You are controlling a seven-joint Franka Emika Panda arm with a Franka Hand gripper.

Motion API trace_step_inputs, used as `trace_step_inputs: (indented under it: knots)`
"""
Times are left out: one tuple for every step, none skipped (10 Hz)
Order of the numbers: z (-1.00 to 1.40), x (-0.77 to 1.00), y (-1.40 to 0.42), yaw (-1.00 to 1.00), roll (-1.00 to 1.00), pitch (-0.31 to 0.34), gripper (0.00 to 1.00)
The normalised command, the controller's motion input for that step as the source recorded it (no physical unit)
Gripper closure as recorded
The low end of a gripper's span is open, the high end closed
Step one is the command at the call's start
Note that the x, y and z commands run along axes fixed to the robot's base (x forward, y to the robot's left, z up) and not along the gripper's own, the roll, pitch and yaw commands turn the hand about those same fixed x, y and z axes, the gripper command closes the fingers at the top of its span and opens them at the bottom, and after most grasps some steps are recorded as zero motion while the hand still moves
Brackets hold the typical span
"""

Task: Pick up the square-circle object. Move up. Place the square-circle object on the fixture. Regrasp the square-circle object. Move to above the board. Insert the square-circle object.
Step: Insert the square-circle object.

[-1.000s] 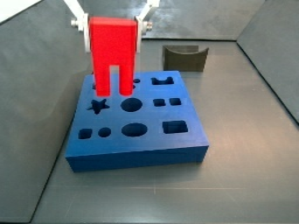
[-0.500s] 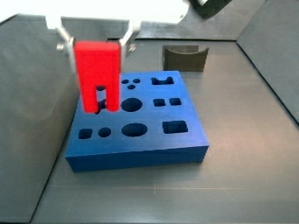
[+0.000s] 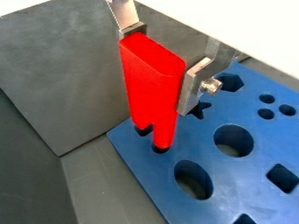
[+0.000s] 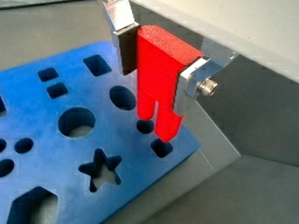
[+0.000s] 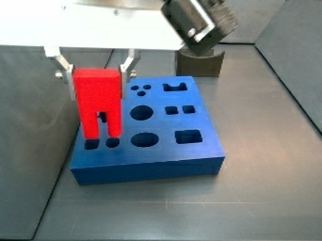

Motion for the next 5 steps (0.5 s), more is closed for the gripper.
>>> trace_step_inputs:
  knots:
    - [-0.25,-0.07,-0.07,0.01,0.00,-0.030,1.00]
    - [-0.25,-0.08,-0.08,0.00,0.00,-0.036,1.00]
    - [-0.20,-0.03,-0.07,0.00,0.00,-0.027,1.00]
    - [-0.13,0.00,-0.04,0.00,0.00,-0.007,1.00]
    - [-0.10,0.00,-0.01,0.00,0.00,0.000,1.00]
